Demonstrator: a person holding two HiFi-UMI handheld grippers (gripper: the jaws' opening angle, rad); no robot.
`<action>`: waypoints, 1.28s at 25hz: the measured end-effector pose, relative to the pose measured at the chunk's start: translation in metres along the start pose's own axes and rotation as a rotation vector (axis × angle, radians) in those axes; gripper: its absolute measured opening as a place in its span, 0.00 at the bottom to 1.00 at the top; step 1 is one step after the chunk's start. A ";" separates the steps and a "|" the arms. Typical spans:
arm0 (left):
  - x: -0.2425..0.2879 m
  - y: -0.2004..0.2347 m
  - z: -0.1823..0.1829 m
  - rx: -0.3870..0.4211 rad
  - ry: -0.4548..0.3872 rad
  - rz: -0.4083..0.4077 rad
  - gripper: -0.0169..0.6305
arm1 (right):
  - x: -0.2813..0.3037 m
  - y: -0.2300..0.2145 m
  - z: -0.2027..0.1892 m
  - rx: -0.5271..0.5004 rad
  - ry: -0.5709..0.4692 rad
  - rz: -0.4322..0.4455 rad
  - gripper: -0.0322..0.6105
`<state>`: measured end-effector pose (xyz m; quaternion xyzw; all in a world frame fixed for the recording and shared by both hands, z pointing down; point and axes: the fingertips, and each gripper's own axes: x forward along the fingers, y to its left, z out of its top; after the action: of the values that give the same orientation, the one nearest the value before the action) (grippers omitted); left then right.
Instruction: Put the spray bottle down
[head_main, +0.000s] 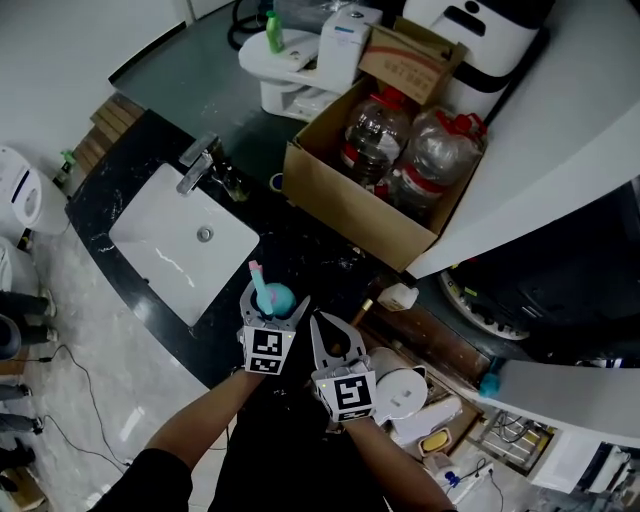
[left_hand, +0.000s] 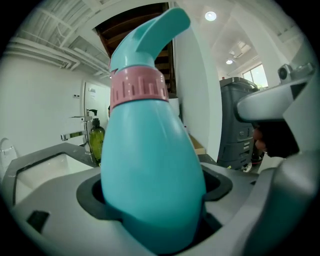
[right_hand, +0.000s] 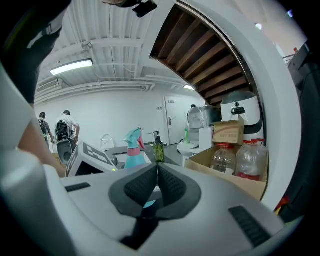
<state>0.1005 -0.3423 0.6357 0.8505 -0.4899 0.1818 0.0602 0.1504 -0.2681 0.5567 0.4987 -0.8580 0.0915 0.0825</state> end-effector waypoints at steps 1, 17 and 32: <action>0.002 0.003 -0.004 -0.009 0.008 0.004 0.71 | 0.000 -0.001 -0.002 -0.001 0.001 -0.001 0.07; 0.033 0.016 -0.017 0.009 0.065 0.064 0.71 | -0.008 -0.014 -0.017 0.022 0.027 -0.031 0.07; 0.011 0.007 -0.011 -0.066 0.077 -0.004 0.73 | -0.014 -0.009 -0.011 0.091 -0.002 -0.044 0.07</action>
<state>0.0968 -0.3518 0.6497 0.8413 -0.4913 0.1980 0.1075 0.1661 -0.2582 0.5647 0.5208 -0.8418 0.1281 0.0609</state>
